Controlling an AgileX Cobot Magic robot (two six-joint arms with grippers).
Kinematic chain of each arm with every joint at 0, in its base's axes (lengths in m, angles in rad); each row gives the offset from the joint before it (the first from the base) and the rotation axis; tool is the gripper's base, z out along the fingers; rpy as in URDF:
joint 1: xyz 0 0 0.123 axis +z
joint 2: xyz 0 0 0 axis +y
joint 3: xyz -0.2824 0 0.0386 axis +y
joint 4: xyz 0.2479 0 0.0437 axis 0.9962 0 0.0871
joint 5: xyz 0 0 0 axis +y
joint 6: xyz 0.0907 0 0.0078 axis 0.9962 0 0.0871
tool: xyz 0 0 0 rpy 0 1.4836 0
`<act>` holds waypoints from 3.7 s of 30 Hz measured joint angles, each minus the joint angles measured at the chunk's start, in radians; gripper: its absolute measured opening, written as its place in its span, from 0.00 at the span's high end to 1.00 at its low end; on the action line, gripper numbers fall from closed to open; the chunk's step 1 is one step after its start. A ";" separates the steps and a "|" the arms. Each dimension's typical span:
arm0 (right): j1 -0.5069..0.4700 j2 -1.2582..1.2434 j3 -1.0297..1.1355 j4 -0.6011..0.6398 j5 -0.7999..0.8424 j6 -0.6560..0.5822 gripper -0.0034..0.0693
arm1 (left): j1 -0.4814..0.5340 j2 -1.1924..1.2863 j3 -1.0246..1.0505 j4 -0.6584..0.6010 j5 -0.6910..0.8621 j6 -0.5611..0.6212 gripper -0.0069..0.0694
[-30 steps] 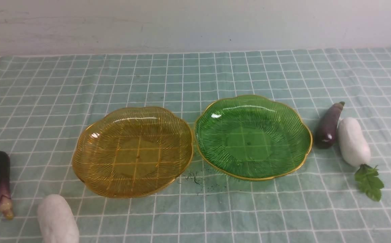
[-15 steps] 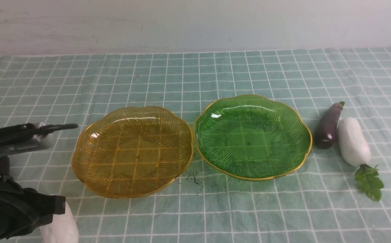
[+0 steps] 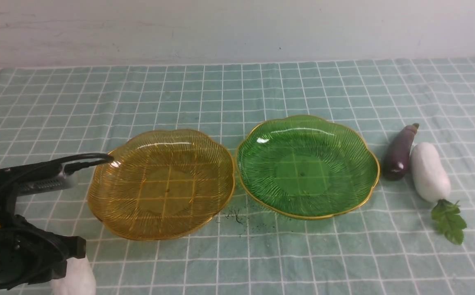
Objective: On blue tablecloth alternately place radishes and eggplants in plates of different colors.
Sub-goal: 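Pick up the white radish and place it in the left plate, then place the white radish onto the plate beside the other radish with the right gripper, then place the eggplant on the green plate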
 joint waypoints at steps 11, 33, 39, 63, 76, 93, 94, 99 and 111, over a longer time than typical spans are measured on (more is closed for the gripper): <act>0.000 0.363 -0.290 0.050 0.272 -0.300 0.97 | 0.000 0.202 -0.006 0.053 -0.151 -0.117 0.02; 0.000 0.986 -0.683 -0.316 0.578 -0.110 0.97 | -0.005 -0.004 -0.153 -0.119 -0.082 0.090 0.27; 0.000 1.234 -0.811 -0.372 0.572 -0.091 0.88 | -0.010 0.124 -0.330 -0.340 -0.081 0.332 0.27; 0.000 1.862 -1.114 -0.475 0.506 -0.082 0.29 | -0.005 0.552 -0.647 -0.422 -0.010 0.517 0.09; 0.065 1.538 -1.148 -0.210 0.574 -0.110 0.34 | 0.352 0.309 -0.622 -0.187 0.194 0.298 0.92; 0.531 1.953 -1.404 0.383 0.383 -0.435 0.34 | 0.547 0.304 -0.524 -0.247 0.264 0.294 0.88; 0.537 2.006 -1.460 0.397 0.411 -0.433 0.34 | 0.547 0.304 -0.524 -0.241 0.269 0.309 0.84; 0.538 2.111 -1.590 0.394 0.502 -0.394 0.30 | 0.547 0.304 -0.524 -0.227 0.272 0.325 0.63; 0.517 2.118 -1.787 0.212 0.734 -0.369 0.02 | 0.547 0.348 -0.524 -0.070 0.253 0.271 0.10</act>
